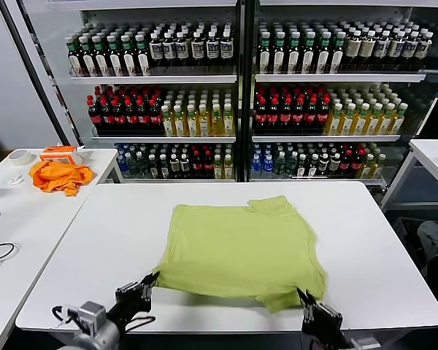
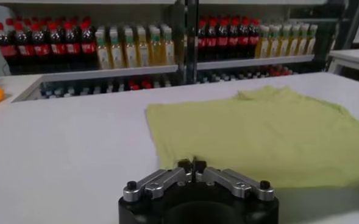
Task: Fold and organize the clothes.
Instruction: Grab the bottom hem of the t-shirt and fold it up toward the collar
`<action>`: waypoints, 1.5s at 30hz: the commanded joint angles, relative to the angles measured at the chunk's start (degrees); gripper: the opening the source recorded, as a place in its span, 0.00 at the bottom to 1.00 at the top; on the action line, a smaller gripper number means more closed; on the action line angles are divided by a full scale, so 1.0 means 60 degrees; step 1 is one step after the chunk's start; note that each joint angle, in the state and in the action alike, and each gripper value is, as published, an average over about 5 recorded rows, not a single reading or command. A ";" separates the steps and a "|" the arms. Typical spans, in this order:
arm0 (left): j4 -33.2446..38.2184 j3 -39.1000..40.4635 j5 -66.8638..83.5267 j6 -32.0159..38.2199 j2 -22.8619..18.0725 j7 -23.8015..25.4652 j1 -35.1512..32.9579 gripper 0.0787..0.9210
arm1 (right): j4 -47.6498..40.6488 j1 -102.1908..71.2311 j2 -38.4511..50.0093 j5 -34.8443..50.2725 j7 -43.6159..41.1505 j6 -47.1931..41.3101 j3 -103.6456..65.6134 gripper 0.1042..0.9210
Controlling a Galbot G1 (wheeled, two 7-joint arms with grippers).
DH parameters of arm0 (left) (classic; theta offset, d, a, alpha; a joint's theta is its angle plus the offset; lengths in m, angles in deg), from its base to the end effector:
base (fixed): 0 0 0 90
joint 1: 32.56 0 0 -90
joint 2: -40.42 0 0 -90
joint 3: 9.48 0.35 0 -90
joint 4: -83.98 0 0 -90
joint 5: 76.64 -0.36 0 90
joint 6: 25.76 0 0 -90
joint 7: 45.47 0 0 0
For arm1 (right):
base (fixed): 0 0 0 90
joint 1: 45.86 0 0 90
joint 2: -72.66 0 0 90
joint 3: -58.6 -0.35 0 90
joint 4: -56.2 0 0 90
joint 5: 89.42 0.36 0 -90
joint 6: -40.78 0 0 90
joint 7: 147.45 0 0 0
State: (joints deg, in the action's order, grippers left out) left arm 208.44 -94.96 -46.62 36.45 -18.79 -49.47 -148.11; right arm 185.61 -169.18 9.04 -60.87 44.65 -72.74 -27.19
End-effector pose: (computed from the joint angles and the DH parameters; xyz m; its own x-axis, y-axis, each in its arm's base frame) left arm 0.2076 0.0548 -0.2518 -0.8613 0.2845 0.4209 0.2896 0.9557 -0.0533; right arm 0.1670 -0.0357 -0.2509 -0.9051 -0.1670 0.3910 -0.1469 0.9858 0.0809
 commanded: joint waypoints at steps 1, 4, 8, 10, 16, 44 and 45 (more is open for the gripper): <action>-0.1730 0.0646 0.0285 0.0252 -0.0233 0.0292 0.2037 0.00 | -0.0810 0.1515 0.0089 0.0491 0.0155 -0.0490 0.0134 0.01; -0.2324 0.0969 0.0286 0.0303 -0.0392 0.0295 0.2580 0.00 | -0.1247 0.1726 0.0016 0.0479 0.0117 -0.0402 0.0192 0.01; -0.2976 0.1175 0.0235 0.0352 -0.0533 0.0401 0.3190 0.00 | -0.1631 0.1976 -0.0064 0.0475 0.0078 -0.0363 0.0219 0.01; -0.3304 0.1227 0.0196 0.0360 -0.0601 0.0489 0.3399 0.00 | -0.1785 0.2061 -0.0059 0.0473 0.0038 -0.0352 0.0230 0.01; -0.3899 0.1538 -0.0014 0.0322 -0.0766 0.0640 0.3778 0.00 | -0.2264 0.2331 -0.0111 0.0444 -0.0023 -0.0338 0.0346 0.01; -0.5056 0.1538 -0.0685 0.0316 -0.0804 0.0808 0.4245 0.25 | -0.3073 0.2966 -0.0240 -0.0132 -0.0299 -0.0487 0.0724 0.31; -0.5028 0.1515 -0.0661 0.0354 -0.0809 0.0800 0.4232 0.30 | -0.3016 0.2922 -0.0223 -0.0124 -0.0308 -0.0501 0.0654 0.34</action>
State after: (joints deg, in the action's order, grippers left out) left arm 180.24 -86.07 -49.62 38.42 -23.59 -44.68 -123.64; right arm 168.58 -152.80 8.14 -61.02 42.85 -75.81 -23.68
